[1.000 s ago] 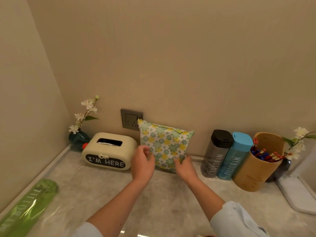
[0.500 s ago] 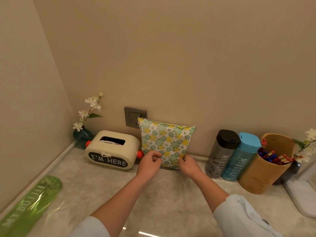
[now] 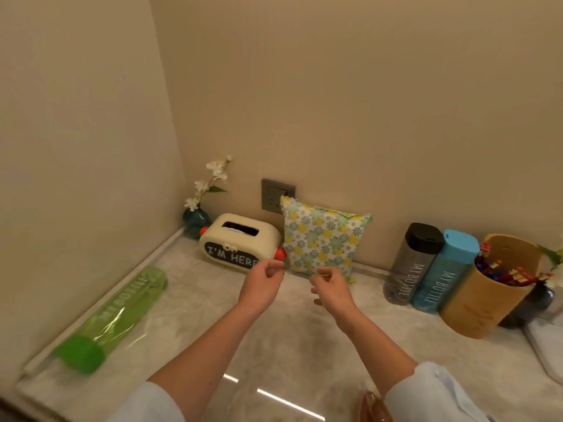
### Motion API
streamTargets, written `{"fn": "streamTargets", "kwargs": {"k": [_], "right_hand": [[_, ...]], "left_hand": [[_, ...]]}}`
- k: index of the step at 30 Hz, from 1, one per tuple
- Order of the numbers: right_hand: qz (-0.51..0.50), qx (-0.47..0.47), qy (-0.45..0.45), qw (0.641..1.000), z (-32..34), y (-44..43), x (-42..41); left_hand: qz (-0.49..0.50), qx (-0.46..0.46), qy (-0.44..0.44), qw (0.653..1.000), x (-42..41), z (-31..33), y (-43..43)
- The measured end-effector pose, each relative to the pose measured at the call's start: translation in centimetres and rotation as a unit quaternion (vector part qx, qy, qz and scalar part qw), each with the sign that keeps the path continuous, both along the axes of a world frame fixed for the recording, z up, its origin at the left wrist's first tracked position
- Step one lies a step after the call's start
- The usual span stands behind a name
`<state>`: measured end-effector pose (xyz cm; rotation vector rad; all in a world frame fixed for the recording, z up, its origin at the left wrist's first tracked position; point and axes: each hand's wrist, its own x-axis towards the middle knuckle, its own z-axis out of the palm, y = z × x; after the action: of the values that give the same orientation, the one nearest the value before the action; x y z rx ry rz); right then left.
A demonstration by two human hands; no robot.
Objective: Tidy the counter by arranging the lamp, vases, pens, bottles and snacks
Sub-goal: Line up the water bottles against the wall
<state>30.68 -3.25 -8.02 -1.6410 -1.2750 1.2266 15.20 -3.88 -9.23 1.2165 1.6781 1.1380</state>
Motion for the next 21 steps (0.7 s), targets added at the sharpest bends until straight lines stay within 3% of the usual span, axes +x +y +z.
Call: {"fn": "streamTargets", "kwargs": {"k": [3,12,14,17,21], "right_hand": [[0.053,-0.022,0.039,0.998,-0.6,-2.5,-3.4],[0.127,-0.031,0.046,0.99,-2.8,-6.8,-14.4],[0.135,-0.024,0.038,0.99,-2.8,-6.8,-16.8],[0.129,-0.012,0.036,0.991,-2.8,-6.5,-20.5],[0.122,0.022,0.019,0.992,-2.8,-6.0,-25.3]], "left_hand": [[0.057,0.013,-0.007,0.998,-3.1,-0.2,-2.9],[0.123,0.026,0.049,0.991,-14.1,-0.8,-9.7],[0.129,0.03,0.122,0.984,-16.7,-0.8,-10.7],[0.134,0.031,0.308,0.941,-20.9,-1.2,-11.8],[0.073,-0.061,0.451,0.888,-25.0,-2.6,-12.3]]}}
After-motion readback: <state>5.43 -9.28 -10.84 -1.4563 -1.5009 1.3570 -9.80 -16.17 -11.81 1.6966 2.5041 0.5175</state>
